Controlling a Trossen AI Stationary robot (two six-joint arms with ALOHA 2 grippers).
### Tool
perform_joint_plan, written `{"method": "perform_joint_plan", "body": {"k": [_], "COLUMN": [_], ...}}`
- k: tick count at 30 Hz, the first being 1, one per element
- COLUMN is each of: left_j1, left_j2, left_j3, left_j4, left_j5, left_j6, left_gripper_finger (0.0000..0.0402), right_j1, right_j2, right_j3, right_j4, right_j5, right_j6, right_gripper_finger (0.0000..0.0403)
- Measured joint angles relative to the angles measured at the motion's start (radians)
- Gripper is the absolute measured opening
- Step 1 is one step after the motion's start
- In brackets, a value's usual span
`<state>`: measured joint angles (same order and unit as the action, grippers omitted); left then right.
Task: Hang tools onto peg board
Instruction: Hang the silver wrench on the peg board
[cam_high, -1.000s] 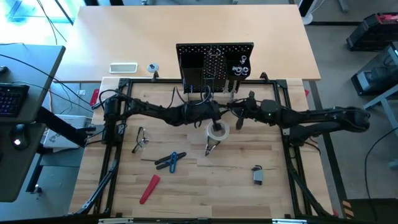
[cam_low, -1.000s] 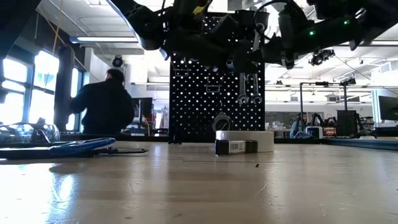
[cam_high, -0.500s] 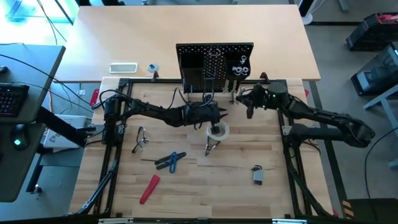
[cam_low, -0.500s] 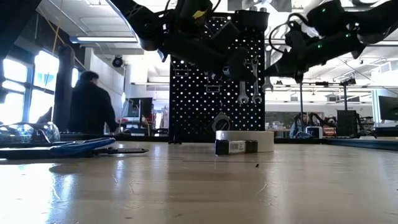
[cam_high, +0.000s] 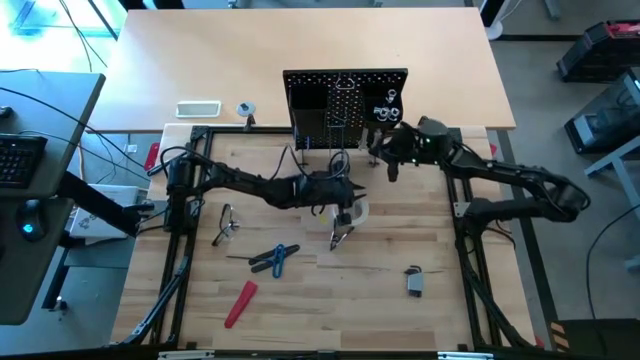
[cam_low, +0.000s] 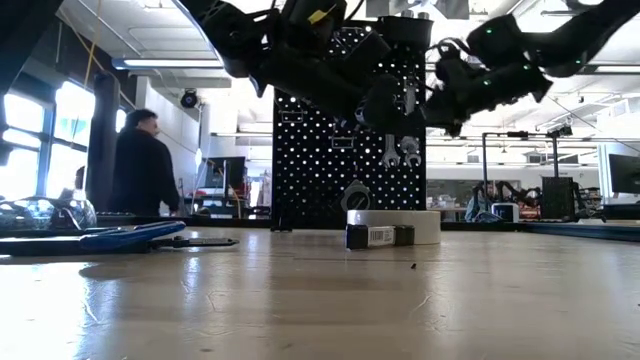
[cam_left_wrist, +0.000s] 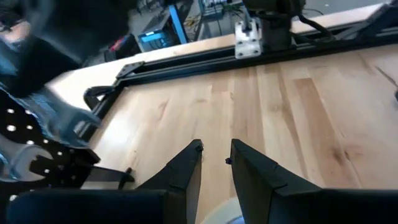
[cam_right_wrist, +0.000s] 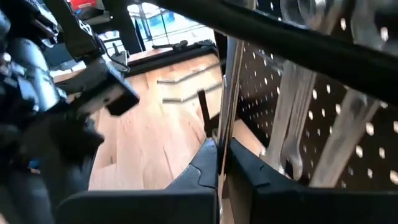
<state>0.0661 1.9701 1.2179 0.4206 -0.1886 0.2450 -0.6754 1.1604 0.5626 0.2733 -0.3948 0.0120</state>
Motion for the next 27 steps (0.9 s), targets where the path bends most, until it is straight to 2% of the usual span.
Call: {"method": "perform_joint_plan", "body": {"k": [5,12,16,27], "left_j1": [-0.014,-0.027,-0.029,-0.028], "left_j2": [0.000,0.000,0.000,0.000], "left_j3": [0.000,0.000,0.000,0.000], "left_j4": [-0.045,-0.088,-0.090,-0.080], "left_j5": [0.000,0.000,0.000,-0.001], "left_j6": [-0.005,-0.005,-0.006,-0.007], "left_gripper_finger": [0.0078,0.0078,0.0078,0.0078], "right_j1": [-0.007,-0.062,-0.071,-0.100], "right_j2": [0.010,-0.016,-0.017,-0.016], "right_j3": [0.056,0.062,0.062,0.064], "right_j4": [-0.084,-0.175,-0.164,-0.165], "right_j5": [0.000,-0.037,-0.087,-0.088], "right_j6": [-0.045,-0.057,-0.055,-0.043], "right_gripper_finger": [0.0002,0.0001,0.0001,0.0001]}}
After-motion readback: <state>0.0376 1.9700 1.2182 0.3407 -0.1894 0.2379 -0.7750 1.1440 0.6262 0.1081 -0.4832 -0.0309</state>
